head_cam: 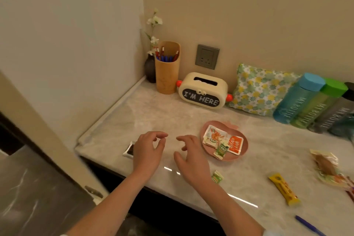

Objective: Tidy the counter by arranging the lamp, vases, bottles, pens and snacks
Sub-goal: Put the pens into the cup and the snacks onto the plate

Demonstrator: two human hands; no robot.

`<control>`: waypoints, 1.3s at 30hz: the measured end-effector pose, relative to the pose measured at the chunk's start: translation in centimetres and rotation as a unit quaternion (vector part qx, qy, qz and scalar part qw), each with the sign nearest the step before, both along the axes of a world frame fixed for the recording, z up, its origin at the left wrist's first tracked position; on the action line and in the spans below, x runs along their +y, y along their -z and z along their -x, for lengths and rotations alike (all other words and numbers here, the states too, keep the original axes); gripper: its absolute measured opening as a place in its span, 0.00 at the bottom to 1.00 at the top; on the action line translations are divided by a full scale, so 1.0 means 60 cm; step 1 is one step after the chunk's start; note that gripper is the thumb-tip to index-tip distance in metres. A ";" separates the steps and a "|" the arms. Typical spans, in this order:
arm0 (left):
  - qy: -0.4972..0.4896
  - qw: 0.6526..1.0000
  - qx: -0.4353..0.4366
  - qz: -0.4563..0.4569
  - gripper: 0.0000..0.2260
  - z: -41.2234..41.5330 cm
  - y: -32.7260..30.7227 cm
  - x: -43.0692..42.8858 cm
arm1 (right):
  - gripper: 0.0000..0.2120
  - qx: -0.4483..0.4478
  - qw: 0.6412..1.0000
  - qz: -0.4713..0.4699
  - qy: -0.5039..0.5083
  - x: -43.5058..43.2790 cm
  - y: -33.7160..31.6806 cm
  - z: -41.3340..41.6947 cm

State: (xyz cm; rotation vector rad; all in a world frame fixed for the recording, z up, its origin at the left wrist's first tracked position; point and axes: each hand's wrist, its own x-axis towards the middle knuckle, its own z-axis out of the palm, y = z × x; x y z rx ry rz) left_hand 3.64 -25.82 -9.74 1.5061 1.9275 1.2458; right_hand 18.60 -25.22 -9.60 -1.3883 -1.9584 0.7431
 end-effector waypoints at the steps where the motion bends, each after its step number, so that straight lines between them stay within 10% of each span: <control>1: -0.008 1.000 0.004 0.007 0.10 0.014 0.000 -0.008 | 0.20 -0.009 1.000 0.022 -0.014 -0.003 0.003 0.013; 12: 0.053 0.976 0.179 0.114 0.18 0.111 0.025 -0.044 | 0.28 -0.182 0.971 0.017 -0.152 -0.013 0.024 0.106; 19: 0.086 0.957 0.226 0.159 0.18 0.137 0.024 -0.039 | 0.14 -0.217 0.973 -0.012 -0.078 -0.018 0.030 0.110; 28: 0.133 0.982 0.025 0.129 0.15 0.065 -0.004 -0.014 | 0.04 -0.043 0.984 0.091 0.148 -0.043 -0.008 0.051; 39: 0.164 0.975 -0.125 0.086 0.10 -0.133 -0.040 0.071 | 0.09 0.161 0.907 0.084 0.379 -0.001 -0.038 -0.125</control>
